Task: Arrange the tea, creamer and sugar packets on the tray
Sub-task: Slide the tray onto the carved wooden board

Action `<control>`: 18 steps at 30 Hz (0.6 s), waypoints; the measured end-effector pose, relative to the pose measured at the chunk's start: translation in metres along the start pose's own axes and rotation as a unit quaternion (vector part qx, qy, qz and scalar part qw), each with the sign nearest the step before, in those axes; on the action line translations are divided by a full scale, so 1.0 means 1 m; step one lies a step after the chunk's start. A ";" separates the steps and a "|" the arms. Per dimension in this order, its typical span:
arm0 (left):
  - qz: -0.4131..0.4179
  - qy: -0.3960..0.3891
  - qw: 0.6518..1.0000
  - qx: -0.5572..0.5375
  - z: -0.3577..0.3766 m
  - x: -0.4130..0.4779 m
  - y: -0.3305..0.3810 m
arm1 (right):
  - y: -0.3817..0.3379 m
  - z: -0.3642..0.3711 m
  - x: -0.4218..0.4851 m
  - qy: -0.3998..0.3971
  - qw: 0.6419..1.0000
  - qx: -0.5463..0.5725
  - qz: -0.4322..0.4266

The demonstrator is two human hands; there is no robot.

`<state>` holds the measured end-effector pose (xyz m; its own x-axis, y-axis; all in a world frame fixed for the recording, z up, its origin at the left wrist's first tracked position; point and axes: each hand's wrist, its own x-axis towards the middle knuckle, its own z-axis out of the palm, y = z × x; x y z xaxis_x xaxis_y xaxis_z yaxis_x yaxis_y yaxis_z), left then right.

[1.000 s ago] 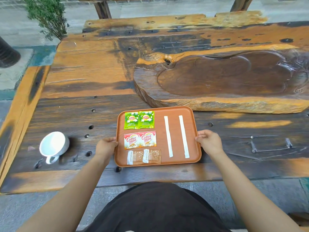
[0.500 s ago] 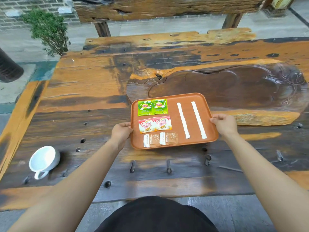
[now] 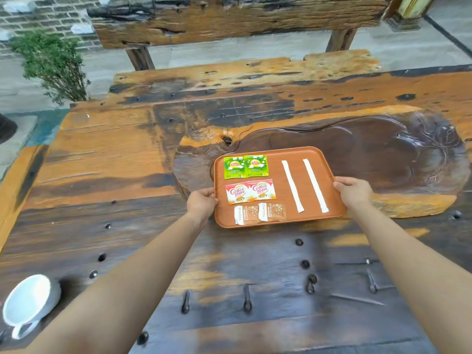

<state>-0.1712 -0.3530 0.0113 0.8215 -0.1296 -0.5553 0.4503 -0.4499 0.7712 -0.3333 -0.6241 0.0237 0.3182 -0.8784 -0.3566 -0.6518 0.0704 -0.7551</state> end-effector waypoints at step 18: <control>0.041 -0.014 0.994 0.097 0.030 0.030 0.017 | 0.001 0.007 0.043 0.012 0.998 -0.061 -0.008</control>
<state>-0.1493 -0.3913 -0.0021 0.8411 -0.1966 -0.5038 0.3046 -0.5977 0.7416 -0.3150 -0.6581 0.0037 0.3141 -0.8899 -0.3308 -0.7258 -0.0004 -0.6879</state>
